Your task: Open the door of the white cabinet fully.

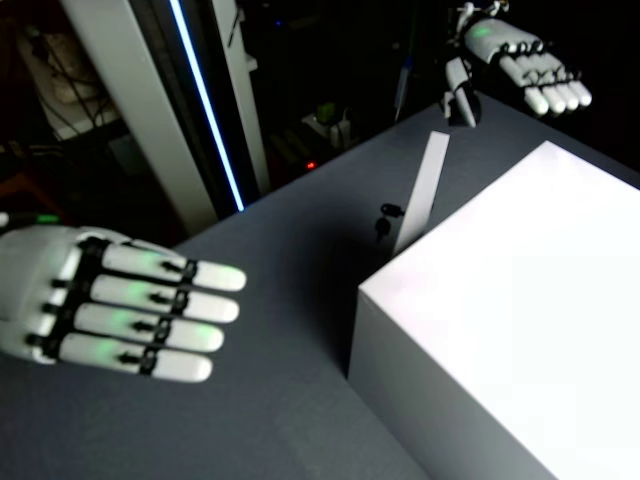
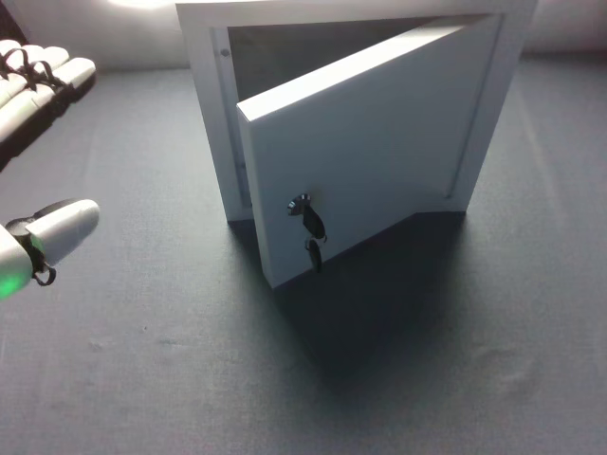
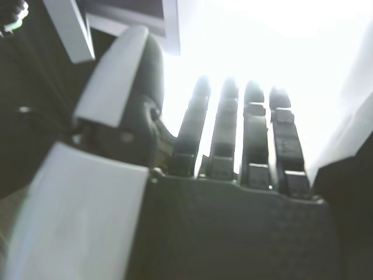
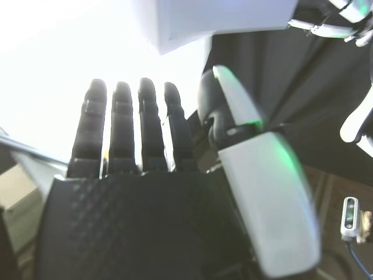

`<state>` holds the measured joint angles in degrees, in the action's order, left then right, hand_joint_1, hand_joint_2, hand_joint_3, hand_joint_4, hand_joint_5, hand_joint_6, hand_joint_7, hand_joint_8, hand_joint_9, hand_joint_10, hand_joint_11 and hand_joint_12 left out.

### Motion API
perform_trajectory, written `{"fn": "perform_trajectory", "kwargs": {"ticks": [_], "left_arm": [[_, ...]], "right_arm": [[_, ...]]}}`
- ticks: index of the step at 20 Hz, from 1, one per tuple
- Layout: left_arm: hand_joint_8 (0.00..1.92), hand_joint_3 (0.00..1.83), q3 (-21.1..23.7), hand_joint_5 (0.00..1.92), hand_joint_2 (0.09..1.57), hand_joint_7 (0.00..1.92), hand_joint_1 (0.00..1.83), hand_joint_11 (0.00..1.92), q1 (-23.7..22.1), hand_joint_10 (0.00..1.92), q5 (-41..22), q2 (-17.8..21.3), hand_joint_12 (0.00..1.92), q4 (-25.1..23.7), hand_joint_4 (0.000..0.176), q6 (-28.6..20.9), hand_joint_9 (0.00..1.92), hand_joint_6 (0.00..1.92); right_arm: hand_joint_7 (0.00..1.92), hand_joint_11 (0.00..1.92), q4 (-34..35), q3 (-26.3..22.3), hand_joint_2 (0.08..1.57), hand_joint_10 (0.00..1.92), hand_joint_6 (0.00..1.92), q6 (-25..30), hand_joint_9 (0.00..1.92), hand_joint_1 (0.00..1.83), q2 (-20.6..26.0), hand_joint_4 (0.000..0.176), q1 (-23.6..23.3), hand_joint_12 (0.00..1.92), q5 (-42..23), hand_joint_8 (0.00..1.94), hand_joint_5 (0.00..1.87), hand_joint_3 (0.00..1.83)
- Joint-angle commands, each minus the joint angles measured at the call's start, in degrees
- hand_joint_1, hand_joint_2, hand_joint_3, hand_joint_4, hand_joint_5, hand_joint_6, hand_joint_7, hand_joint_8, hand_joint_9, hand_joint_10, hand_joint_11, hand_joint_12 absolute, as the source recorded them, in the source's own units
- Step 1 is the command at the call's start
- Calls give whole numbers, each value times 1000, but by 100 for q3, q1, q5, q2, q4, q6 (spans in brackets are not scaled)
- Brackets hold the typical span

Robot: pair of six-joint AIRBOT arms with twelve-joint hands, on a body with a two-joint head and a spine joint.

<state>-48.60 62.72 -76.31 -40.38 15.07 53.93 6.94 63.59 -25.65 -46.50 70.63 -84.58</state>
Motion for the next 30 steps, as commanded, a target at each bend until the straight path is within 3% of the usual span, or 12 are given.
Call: {"fn": "perform_trajectory", "kwargs": {"ticks": [1,6,10,15,30], "left_arm": [[1,1,-52,7,1379,4,1,51,-75,6,-651,11,24,-1,0,-47,18,2],[7,0,-88,13,1374,18,0,71,-109,7,-485,-46,39,-64,0,-109,30,1],[11,0,-195,57,1348,49,0,84,-357,12,-90,-183,52,-490,0,-349,57,12],[0,5,-309,12,1379,27,0,49,-810,1,390,-389,38,-1053,0,-560,42,0],[0,8,-557,0,1405,0,0,27,-1438,0,1023,-929,40,-1791,0,-825,0,0]], "right_arm": [[174,0,194,62,1338,8,5,75,123,854,-9,0,-54,300,-522,1,203,36],[172,0,168,107,1353,1,3,116,126,851,-75,0,-77,380,-435,0,227,20],[157,0,142,119,1367,4,2,117,112,848,-77,0,-106,273,-407,4,218,11],[180,0,141,131,1388,6,1,119,143,769,-96,0,-108,385,-407,4,225,7],[257,0,141,230,1390,3,3,195,208,715,-188,0,-110,468,-379,3,274,0]]}}
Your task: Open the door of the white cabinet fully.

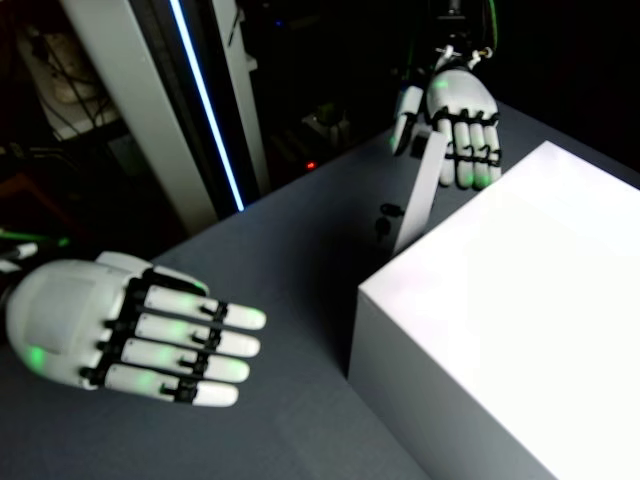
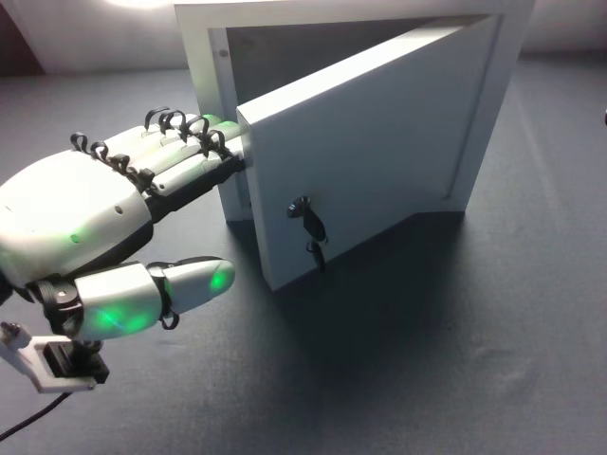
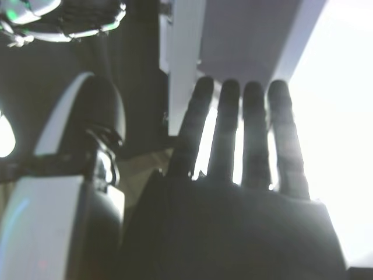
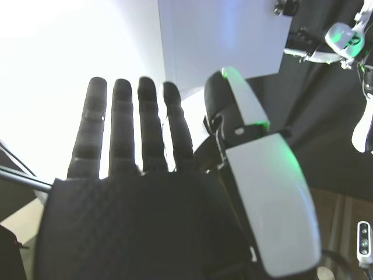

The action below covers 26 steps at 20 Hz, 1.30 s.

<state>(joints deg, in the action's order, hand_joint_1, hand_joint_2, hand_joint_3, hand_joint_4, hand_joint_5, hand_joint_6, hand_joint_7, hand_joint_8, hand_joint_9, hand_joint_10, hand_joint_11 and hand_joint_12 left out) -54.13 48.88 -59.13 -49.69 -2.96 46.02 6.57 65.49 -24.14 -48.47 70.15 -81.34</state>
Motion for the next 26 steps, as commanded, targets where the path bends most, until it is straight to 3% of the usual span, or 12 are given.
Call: {"fn": "perform_trajectory", "kwargs": {"ticks": [1,12,16,26], "left_arm": [[0,4,-6,0,1399,0,0,44,-72,1,-674,-16,49,-36,0,-64,4,0],[0,11,-47,0,1436,0,0,0,-210,0,-436,-182,0,-317,0,-190,0,0],[2,2,-105,29,1438,11,78,21,-312,2,-335,-296,8,-497,0,-341,12,2],[0,0,-346,29,1438,10,33,44,-942,0,271,-716,14,-1537,0,-954,7,1]], "right_arm": [[256,0,178,42,1387,0,4,44,203,714,6,0,-62,462,-700,2,279,0],[253,0,179,52,1378,2,1,62,199,736,-14,0,-63,434,-695,0,280,0],[248,0,179,52,1379,2,0,66,194,705,-14,0,-63,444,-695,1,283,0],[271,0,182,52,1370,4,2,71,203,675,-18,0,-63,401,-696,5,298,0]]}}
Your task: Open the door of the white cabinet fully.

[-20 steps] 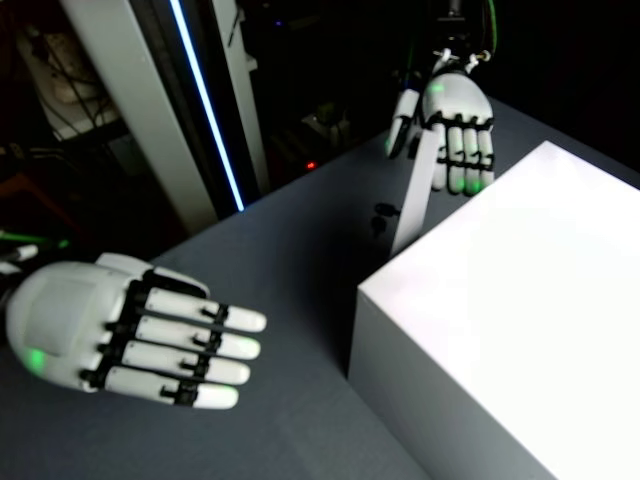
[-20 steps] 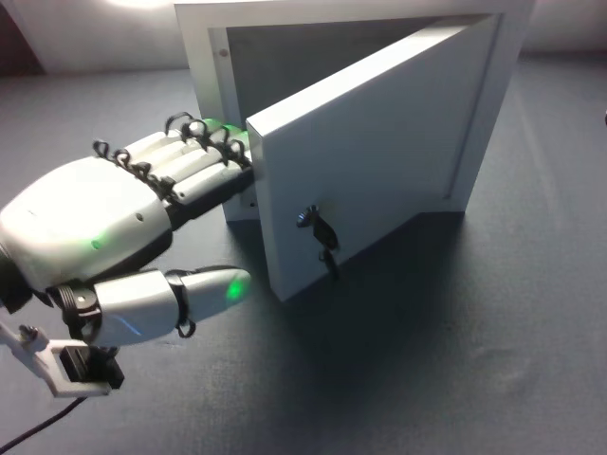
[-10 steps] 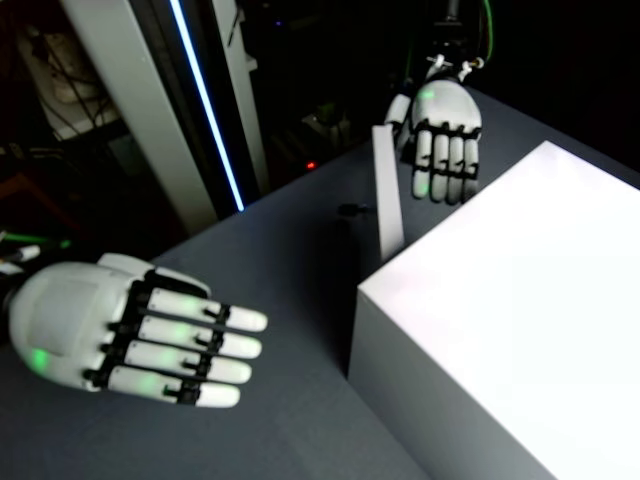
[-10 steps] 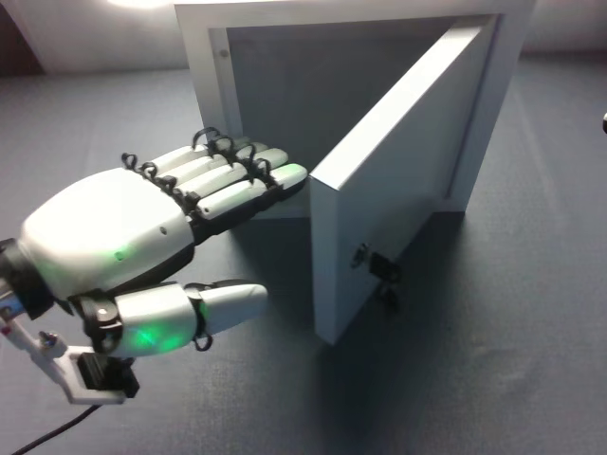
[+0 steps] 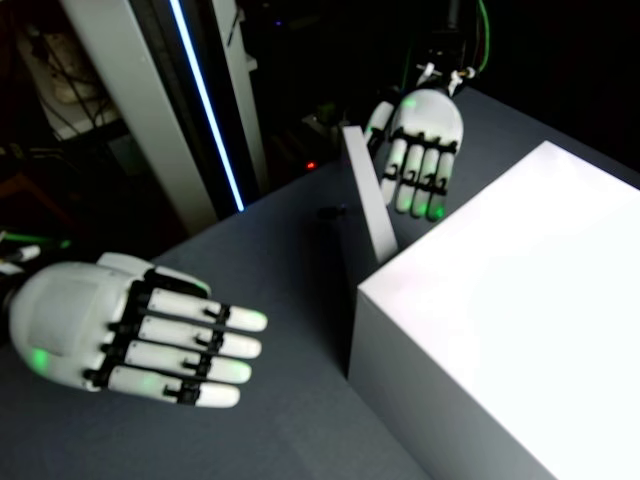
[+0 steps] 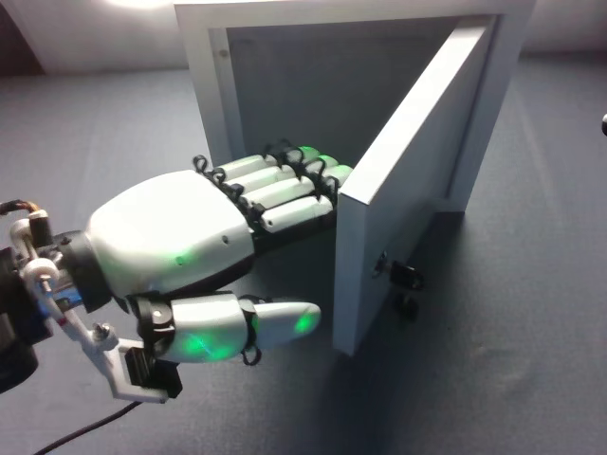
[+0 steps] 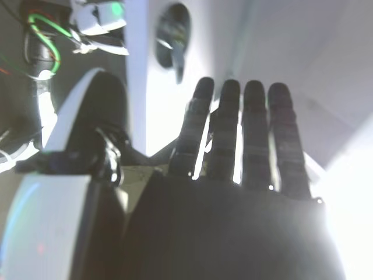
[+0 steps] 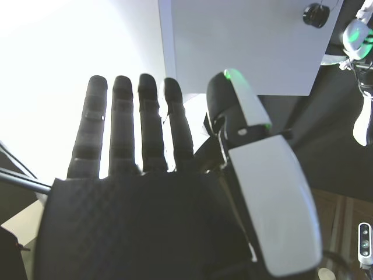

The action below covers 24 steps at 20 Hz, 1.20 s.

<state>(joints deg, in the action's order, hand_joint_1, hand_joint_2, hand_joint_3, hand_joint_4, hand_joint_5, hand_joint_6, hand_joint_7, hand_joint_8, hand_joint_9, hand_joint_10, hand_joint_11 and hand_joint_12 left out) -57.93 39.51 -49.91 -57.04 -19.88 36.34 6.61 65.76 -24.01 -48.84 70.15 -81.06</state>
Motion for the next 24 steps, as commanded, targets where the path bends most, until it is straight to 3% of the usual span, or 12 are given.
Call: {"fn": "perform_trajectory", "kwargs": {"ticks": [1,10,19,24], "left_arm": [[0,0,1,20,1442,1,23,32,-108,0,-552,-50,9,-2,0,-74,1,0],[1,2,-138,50,1458,39,10,59,-385,1,-341,-350,16,-422,0,-309,18,2],[4,0,-305,61,1413,37,171,47,-696,2,-235,-769,6,-744,0,-363,12,5],[0,8,-366,25,1441,1,1,37,-811,0,-237,-910,11,-813,0,-362,0,7]], "right_arm": [[274,0,178,27,1373,4,0,58,206,687,18,0,-63,403,-724,4,293,0],[277,0,179,33,1370,1,1,58,214,685,1,0,-68,427,-725,0,307,0],[274,0,178,53,1364,0,0,60,214,656,-14,0,-93,429,-727,0,305,0],[290,6,177,69,1358,4,2,60,227,648,-33,0,-93,436,-728,3,307,0]]}}
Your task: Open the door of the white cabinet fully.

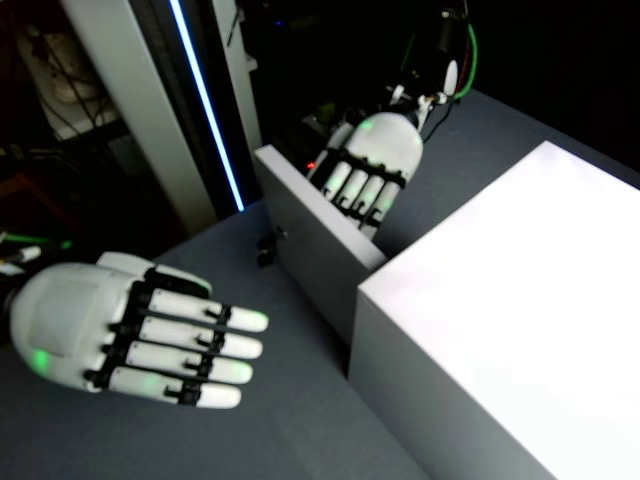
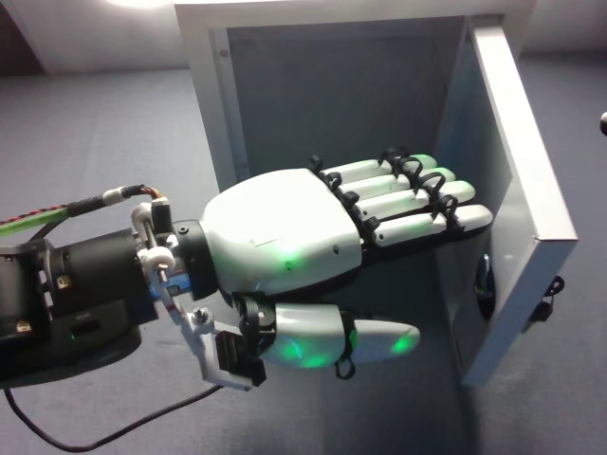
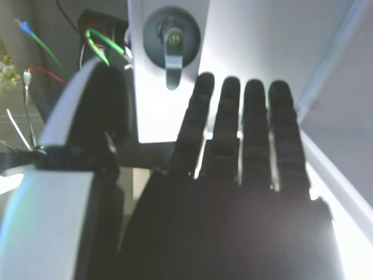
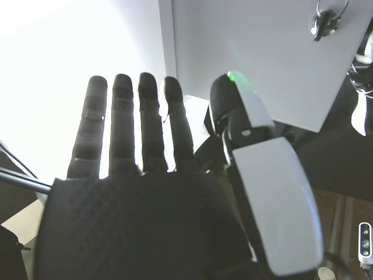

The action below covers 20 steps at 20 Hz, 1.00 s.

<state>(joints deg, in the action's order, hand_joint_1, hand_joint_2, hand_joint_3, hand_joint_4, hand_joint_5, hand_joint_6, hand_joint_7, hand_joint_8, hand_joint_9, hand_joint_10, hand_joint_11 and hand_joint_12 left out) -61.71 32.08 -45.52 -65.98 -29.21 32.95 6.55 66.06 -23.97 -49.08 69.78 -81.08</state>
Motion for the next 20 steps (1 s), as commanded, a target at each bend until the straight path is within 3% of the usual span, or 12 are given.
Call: {"fn": "perform_trajectory", "kwargs": {"ticks": [1,7,8,11,13,14,18,20], "left_arm": [[4,7,2,35,1441,10,0,49,-85,0,-677,-44,16,111,0,-23,0,10],[0,3,-42,16,1445,0,7,28,-115,0,-699,-165,2,98,0,-22,0,0],[1,0,-51,25,1420,4,116,19,-128,0,-699,-186,5,86,0,-22,0,4],[0,0,-67,2,1410,0,125,0,-157,0,-699,-226,0,56,0,-22,0,1],[0,0,-73,0,1412,0,129,0,-169,0,-694,-249,0,38,0,-22,0,0],[2,0,-87,27,1399,8,190,0,-178,0,-694,-273,0,37,0,-22,0,8],[0,8,-91,17,1440,0,8,45,-144,0,-726,-226,16,95,0,-26,0,6],[0,4,-40,28,1440,0,44,10,-103,0,-786,-112,7,165,0,-26,0,7]], "right_arm": [[288,0,184,43,1360,2,2,56,224,647,-15,0,-58,433,-725,2,307,0],[280,0,177,75,1355,0,2,64,215,643,-41,0,-67,429,-724,0,310,0],[281,0,175,80,1357,0,1,64,216,633,-44,0,-68,429,-724,0,309,0],[272,5,152,96,1357,1,0,64,213,603,-58,0,-92,428,-723,1,307,1],[272,0,143,106,1349,1,0,64,203,634,-69,10,-101,395,-722,0,308,0],[269,0,142,109,1352,1,0,64,195,638,-74,5,-102,369,-721,0,306,0],[279,7,142,112,1352,4,0,80,208,641,-76,0,-103,376,-721,2,306,0],[274,13,142,111,1352,3,2,95,207,641,-76,0,-102,380,-721,1,309,0]]}}
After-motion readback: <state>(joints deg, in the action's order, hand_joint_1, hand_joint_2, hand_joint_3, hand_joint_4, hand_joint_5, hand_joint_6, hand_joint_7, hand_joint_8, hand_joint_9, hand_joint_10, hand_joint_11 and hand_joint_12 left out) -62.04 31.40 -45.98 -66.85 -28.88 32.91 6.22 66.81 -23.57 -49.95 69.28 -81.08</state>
